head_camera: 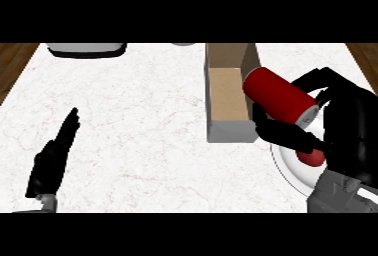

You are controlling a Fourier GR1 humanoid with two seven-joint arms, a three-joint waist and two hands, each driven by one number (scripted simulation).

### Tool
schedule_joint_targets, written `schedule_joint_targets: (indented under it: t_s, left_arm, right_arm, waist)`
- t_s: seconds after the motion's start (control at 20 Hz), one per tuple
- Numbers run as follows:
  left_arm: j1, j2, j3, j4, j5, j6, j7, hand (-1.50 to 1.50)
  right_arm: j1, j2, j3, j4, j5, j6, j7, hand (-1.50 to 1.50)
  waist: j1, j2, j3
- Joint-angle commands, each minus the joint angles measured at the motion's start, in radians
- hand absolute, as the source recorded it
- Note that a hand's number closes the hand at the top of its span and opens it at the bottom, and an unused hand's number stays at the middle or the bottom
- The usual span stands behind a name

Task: Pick the can from the plate and place it in the cardboard box

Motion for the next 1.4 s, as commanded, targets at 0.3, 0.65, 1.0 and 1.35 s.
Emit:
schedule_joint_targets:
  t_s: [0.3, 0.65, 1.0, 1.35]
  left_arm:
    - [-0.025, 0.020, 0.040, 0.016, 0.016, -0.057, 0.007, 0.00]
    - [0.007, -0.005, 0.031, -0.009, -0.002, -0.048, -0.025, 0.00]
    - [-0.077, -0.032, 0.017, 0.052, -0.039, -0.028, 0.006, 0.00]
    - [-0.051, -0.060, -0.006, 0.025, -0.054, -0.025, 0.019, 0.00]
  right_arm:
    - [-0.339, 0.012, -0.096, 0.448, -0.035, -0.092, 0.041, 1.50]
    - [-0.436, 0.012, -0.165, 0.785, -0.096, -0.224, -0.041, 1.50]
    - [-0.581, 0.006, -0.283, 1.161, -0.100, -0.383, -0.069, 1.50]
    - [-0.625, -0.032, -0.372, 1.402, -0.192, -0.556, -0.262, -1.50]
  waist:
    - [0.015, 0.006, 0.001]
    - [0.018, 0.006, 0.001]
    - [0.023, 0.012, 0.001]
    - [0.028, 0.014, 0.002]
